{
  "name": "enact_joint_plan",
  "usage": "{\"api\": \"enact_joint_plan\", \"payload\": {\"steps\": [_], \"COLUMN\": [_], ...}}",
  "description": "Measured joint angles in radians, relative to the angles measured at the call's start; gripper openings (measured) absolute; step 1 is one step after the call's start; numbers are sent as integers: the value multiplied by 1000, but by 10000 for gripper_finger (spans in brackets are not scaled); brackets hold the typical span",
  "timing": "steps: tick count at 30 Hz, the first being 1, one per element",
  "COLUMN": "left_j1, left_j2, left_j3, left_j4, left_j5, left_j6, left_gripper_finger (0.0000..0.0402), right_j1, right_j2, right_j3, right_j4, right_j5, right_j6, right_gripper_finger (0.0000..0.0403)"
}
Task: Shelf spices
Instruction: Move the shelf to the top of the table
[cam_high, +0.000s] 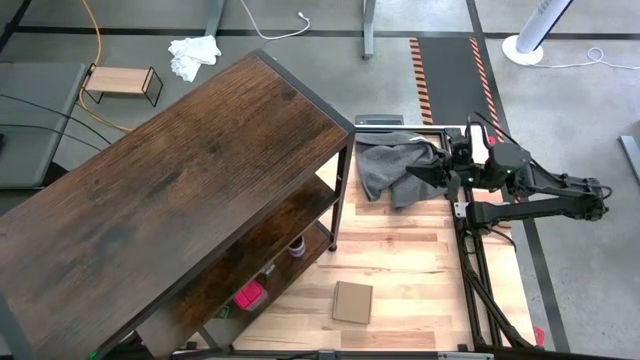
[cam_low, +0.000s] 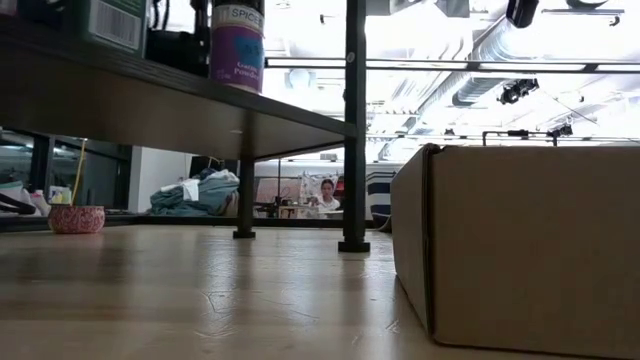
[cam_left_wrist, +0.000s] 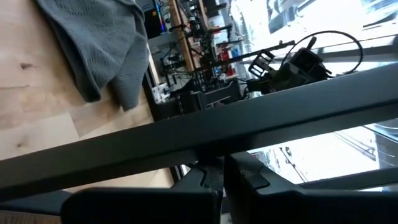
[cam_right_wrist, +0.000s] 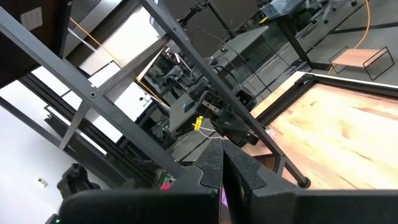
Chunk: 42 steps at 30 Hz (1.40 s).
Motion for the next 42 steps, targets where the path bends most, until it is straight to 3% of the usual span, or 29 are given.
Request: {"api": "enact_joint_plan", "payload": {"steps": [15,20,42], "left_j1": [178,234,340], "left_j2": [198,295,806], "left_j3": [162,248,793], "left_j4": [-5,-6,-18], "left_j5": [93,169,336], "left_j6": [32,35,7], "left_gripper_finger": [0,0,0], "right_j1": [0,0,0], "right_j2": [0,0,0], "right_j3": [0,0,0], "right_j4": [-15,-31,-40], "right_j5": [4,4,10], "right_j6": [-11,-11,-34], "right_gripper_finger": [0,0,0]}}
